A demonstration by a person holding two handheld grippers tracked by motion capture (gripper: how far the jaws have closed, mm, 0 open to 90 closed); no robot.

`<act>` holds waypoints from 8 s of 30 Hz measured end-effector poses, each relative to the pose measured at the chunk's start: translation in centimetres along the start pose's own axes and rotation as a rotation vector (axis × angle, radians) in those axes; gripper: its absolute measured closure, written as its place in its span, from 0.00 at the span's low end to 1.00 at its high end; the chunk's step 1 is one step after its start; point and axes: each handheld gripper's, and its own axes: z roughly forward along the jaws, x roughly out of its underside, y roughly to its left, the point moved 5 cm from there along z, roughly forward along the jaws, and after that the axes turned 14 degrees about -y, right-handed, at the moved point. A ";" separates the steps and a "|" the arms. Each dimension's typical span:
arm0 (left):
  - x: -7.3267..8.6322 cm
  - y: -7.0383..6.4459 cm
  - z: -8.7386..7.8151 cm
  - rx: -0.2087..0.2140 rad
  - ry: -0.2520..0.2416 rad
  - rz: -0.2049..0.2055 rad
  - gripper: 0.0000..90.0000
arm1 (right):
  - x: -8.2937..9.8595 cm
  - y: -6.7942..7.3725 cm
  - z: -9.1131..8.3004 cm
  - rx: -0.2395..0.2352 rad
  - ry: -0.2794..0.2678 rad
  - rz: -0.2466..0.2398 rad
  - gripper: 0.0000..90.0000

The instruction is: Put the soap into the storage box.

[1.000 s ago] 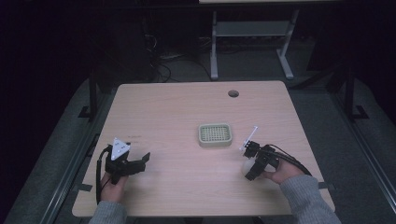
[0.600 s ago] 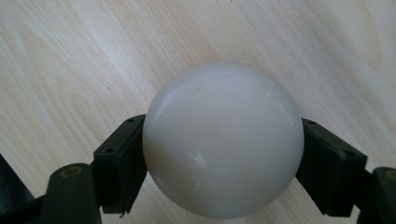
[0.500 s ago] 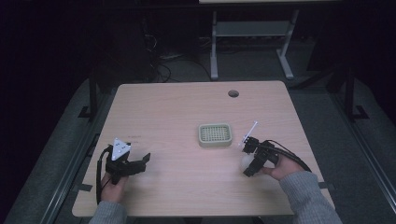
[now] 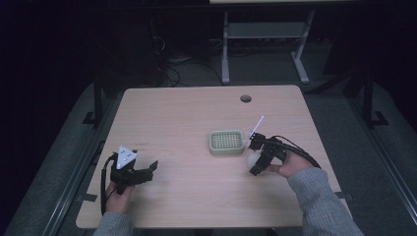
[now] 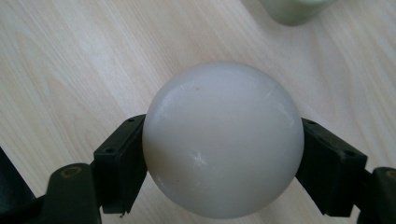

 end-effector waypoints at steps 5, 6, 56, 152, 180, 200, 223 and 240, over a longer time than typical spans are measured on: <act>0.0 -0.1 0.0 -0.001 0.001 -0.002 0.16 | -1.0 -0.2 -0.2 -0.002 -0.011 -0.001 0.26; 0.0 -0.1 0.0 0.000 0.002 -0.001 0.16 | -1.3 -0.2 -0.2 -0.007 -0.015 -0.005 0.26; -0.1 0.1 0.0 -0.003 -0.002 0.004 0.16 | -9.3 -2.0 1.1 -0.045 0.009 -0.044 0.26; -0.2 0.0 -0.1 -0.004 -0.005 0.002 0.16 | -11.9 -4.2 8.1 0.011 0.104 0.014 0.26; -0.1 -0.1 -0.1 -0.001 -0.004 0.008 0.17 | -12.0 -4.5 4.8 0.003 0.022 0.048 0.24; -0.1 0.0 -0.1 -0.003 -0.003 0.011 0.16 | -11.1 -4.8 2.5 0.001 -0.013 0.060 0.24; -0.1 -0.1 -0.1 -0.002 -0.001 0.013 0.16 | -9.5 -4.8 1.0 0.001 -0.025 0.076 0.24; -0.1 -0.2 -0.1 -0.003 0.001 0.016 0.16 | -8.0 -4.7 -0.2 0.004 -0.043 0.078 0.25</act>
